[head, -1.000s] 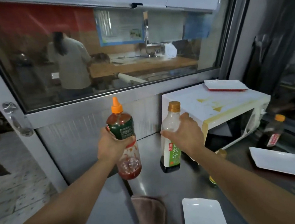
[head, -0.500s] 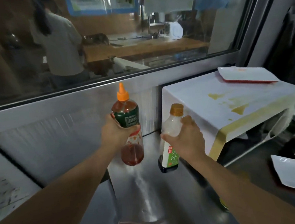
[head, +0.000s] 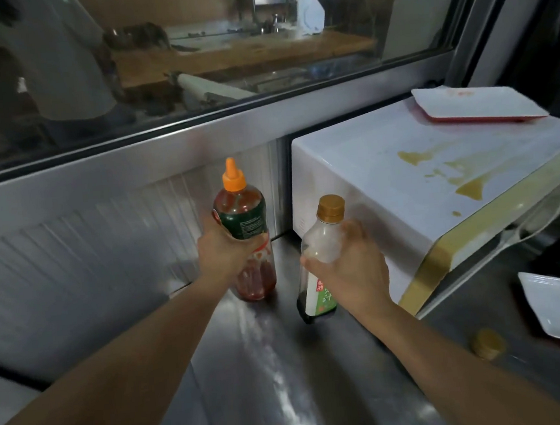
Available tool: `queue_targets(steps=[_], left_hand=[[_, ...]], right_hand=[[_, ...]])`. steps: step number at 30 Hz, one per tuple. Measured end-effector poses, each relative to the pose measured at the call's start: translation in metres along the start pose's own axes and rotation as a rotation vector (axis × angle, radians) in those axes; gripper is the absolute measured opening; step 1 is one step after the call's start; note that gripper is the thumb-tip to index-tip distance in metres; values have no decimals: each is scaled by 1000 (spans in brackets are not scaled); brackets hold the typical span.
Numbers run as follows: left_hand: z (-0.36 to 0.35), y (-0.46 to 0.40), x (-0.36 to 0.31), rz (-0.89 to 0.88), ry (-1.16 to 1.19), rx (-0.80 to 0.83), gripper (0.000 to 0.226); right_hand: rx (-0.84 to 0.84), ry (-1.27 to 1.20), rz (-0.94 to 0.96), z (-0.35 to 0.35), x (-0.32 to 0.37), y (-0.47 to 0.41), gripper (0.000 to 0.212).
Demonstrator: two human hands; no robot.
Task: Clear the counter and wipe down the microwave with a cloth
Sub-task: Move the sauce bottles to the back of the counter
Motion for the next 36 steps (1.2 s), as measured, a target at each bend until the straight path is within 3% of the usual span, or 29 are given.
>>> queue_targets(steps=[13, 19, 23, 27, 32, 36], left_hand=[[-4, 5, 18, -24, -13, 75, 88], [0, -1, 15, -5, 24, 296, 100], [5, -12, 18, 61, 220, 500, 113], [0, -14, 25, 76, 202, 602, 103], [-2, -10, 23, -12, 191, 555, 92], [-1, -5, 24, -113, 92, 354, 94]], right_hand=[[-35, 38, -10, -11, -4, 8, 64], [-32, 41, -54, -11, -5, 11, 64], [-37, 38, -57, -13, -8, 14, 64], [-42, 32, -69, -16, -10, 19, 63], [-29, 19, -84, -20, -10, 24, 64], [-26, 21, -76, -23, -9, 24, 65]])
Point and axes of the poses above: each hand's wrist, its own y-axis away from the middle knuckle, its own z-axis out of the back of the hand, x = y × z, the point moved 4 cm from there along -y, towards the middle knuckle, and after that the axes turned 15 degrees about -x, right-handed, at the moved point
